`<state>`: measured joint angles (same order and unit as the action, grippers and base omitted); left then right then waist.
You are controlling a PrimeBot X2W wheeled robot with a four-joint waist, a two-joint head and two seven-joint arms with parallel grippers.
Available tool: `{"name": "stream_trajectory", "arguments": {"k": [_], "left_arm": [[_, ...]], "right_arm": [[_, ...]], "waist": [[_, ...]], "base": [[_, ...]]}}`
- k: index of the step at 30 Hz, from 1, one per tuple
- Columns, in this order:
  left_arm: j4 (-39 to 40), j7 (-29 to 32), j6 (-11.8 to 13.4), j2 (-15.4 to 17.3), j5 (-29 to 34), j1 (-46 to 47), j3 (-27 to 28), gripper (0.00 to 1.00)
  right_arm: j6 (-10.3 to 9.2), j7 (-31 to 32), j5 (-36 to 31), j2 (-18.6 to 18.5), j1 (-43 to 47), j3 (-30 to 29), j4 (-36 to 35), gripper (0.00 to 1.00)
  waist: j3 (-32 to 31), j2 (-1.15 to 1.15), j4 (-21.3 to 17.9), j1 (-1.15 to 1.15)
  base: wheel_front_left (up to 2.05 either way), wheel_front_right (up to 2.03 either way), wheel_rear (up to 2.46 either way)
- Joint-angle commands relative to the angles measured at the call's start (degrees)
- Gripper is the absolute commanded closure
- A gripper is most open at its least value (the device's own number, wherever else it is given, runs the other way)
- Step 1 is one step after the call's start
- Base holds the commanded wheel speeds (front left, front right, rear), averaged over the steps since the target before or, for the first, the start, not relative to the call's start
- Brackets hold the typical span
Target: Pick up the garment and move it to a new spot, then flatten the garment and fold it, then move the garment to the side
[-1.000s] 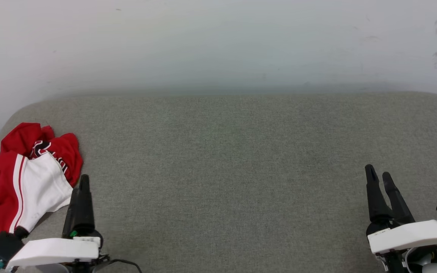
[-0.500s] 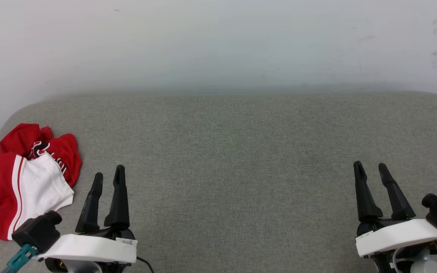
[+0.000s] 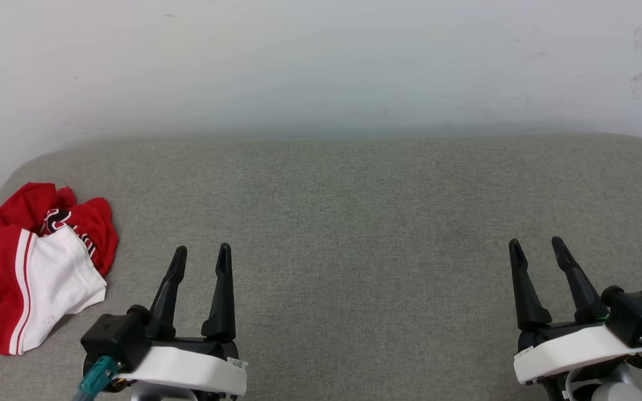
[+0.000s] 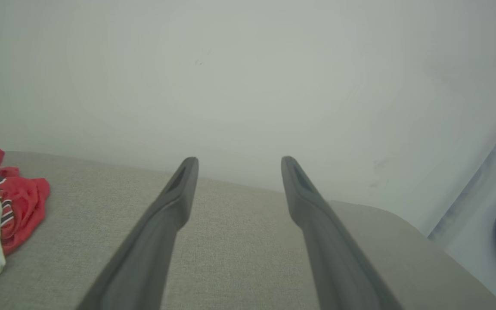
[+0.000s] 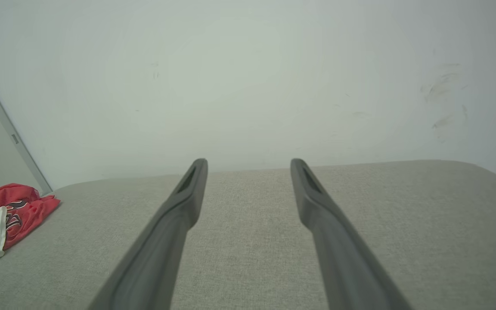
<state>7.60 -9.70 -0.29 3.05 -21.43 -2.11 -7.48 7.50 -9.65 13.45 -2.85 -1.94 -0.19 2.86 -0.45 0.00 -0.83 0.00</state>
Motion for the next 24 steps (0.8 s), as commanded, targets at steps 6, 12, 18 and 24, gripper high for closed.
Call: {"name": "stream_trajectory", "arguments": {"k": [6,12,18,24], "left_arm": [[-0.7,-1.1,2.6,1.8,4.8,-0.6,-3.3,0.0],[-1.7,-1.9,5.0,2.7,7.3,-0.5,-5.6,0.0],[-1.6,-2.7,5.6,2.5,8.7,-0.9,-5.9,0.0],[-2.0,-3.3,5.0,1.7,10.0,-1.7,-5.2,0.0]], "right_arm": [[-0.02,-1.2,-4.6,-0.1,0.5,0.4,0.0,0.0],[-0.02,-2.0,-8.3,-0.1,0.5,0.5,0.1,0.0],[-0.02,-2.7,-11.0,0.0,0.6,0.9,-0.1,0.0],[-0.02,-3.4,-10.2,0.0,1.0,1.6,-0.2,0.0]], "waist": [[-0.1,0.0,-0.2,0.0],[-0.2,0.0,-0.2,0.0],[-0.3,0.0,-0.3,0.0],[-0.4,0.0,-0.3,0.0]], "base": [[0.0,0.0,0.0],[0.0,0.0,0.0],[0.0,0.0,0.0],[0.0,0.0,0.0]]}}
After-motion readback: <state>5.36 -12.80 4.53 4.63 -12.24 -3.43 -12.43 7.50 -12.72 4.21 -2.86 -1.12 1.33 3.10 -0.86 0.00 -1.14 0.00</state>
